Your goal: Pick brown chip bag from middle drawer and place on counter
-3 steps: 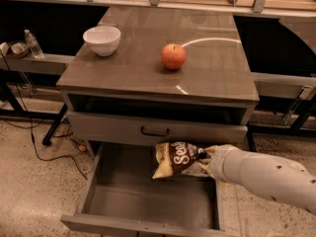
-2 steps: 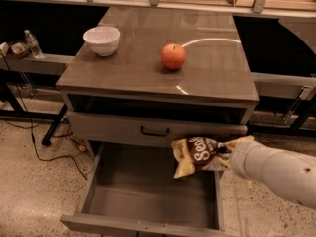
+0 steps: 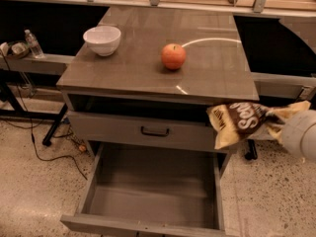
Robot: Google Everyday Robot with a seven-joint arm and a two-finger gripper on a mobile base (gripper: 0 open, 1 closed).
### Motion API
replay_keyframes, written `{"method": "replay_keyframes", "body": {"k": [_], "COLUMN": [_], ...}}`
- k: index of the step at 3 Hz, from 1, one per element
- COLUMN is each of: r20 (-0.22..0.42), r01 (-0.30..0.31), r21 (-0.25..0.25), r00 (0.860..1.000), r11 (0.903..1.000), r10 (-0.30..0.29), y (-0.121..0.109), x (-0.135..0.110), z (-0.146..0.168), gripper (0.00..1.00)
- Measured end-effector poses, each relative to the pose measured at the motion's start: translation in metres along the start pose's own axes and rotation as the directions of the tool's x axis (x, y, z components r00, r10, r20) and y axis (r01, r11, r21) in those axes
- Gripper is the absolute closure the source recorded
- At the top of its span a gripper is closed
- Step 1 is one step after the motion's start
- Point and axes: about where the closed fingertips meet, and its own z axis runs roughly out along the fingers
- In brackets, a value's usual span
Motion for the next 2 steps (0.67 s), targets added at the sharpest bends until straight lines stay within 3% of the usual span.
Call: {"method": "replay_keyframes", "body": {"k": [1, 2], "r20": [0.0, 0.0], "r01": [0.044, 0.035], "r21": [0.018, 0.011], "r00": [0.999, 0.999], "r11": [0.9989, 0.9993], "r10": [-0.044, -0.035], "y": [-0.0085, -0.0054], "x": [-0.0031, -0.0026], "z": [-0.0025, -0.0006], "gripper": [1.0, 1.0]}}
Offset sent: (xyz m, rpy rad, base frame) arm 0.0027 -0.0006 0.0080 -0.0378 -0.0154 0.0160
